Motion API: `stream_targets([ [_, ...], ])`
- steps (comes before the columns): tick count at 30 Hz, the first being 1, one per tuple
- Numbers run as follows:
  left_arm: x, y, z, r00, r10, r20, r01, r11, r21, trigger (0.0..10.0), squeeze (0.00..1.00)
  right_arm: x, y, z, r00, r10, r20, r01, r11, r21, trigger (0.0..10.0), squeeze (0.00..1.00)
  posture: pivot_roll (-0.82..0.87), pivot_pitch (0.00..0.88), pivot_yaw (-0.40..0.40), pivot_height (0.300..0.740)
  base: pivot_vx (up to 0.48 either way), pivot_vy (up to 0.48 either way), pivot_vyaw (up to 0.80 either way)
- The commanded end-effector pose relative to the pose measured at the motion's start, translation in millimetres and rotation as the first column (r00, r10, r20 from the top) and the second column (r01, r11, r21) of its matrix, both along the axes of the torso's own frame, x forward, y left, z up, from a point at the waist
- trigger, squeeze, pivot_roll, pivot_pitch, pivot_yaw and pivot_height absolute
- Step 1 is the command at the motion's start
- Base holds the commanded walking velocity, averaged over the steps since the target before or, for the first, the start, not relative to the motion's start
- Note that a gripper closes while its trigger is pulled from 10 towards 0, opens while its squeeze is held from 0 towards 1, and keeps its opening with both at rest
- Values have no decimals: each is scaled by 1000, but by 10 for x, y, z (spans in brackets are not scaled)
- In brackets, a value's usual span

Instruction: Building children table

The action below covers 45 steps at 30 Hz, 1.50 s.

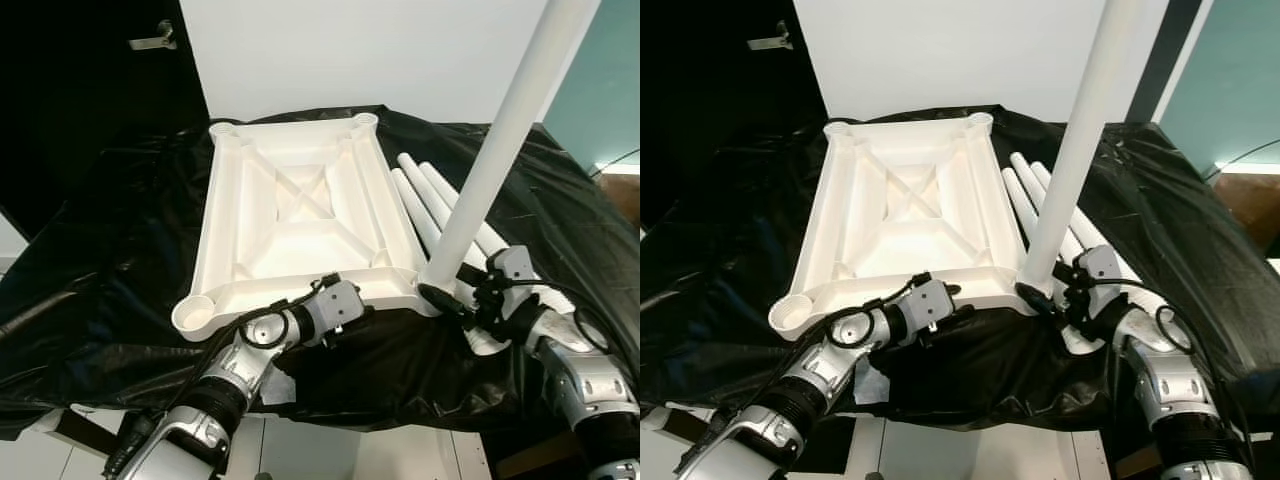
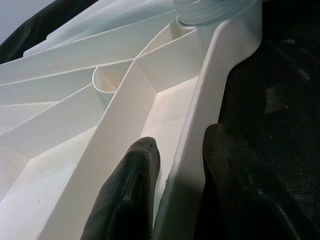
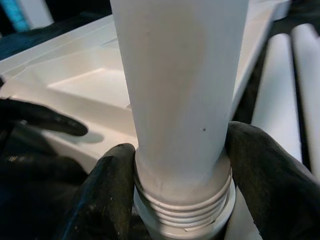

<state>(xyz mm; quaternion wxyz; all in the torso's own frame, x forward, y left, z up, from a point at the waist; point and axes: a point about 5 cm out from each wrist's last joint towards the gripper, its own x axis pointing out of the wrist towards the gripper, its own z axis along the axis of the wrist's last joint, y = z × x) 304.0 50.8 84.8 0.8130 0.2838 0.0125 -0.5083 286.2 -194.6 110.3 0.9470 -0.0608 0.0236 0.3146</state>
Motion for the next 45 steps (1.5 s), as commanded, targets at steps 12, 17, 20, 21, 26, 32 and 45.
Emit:
stream_targets([
  [12, -146, -18, -279, 993, -27, -117, 36, 997, 71, 10000, 0, -211, 630, -385, 909, -413, -54, 416, 897, 150, 0, 0, -83, 23, 14, 740, 0, 0, 0],
  [17, -149, -16, -274, 993, -29, -116, 37, 997, 69, 10000, 0, -190, 563, -390, 860, -509, -36, 509, 850, 134, 0, 0, -77, 21, 17, 740, 0, 0, 0],
  [20, -156, 33, -294, 993, -22, -118, 31, 996, 78, 10000, 0, -171, 503, -370, 840, -542, -15, 540, 835, 109, 1373, 0, -70, 19, 14, 740, 0, 0, 0],
  [21, -156, 44, -298, 993, -19, -118, 28, 996, 81, 10000, 0, -174, 526, -362, 848, -530, -10, 528, 843, 103, 1373, 0, -70, 19, 14, 740, 0, 0, 0],
  [26, -153, 49, -298, 993, -15, -118, 25, 996, 81, 10000, 0, -174, 566, -300, 869, -492, 55, 488, 870, 71, 10000, 435, -69, 18, 12, 740, 0, 0, 0],
  [32, -140, 49, -299, 994, -11, -112, 21, 996, 89, 10000, 0, -117, 309, -213, 866, -481, 135, 484, 875, 11, 10000, 1000, -74, 17, 8, 740, 0, 0, 0],
  [45, -143, 70, -310, 994, -1, -112, 11, 996, 91, 10000, 0, 97, -138, 273, 942, -224, 249, 242, 969, -41, 10000, 0, -71, 18, -8, 740, 0, 0, 0],
])
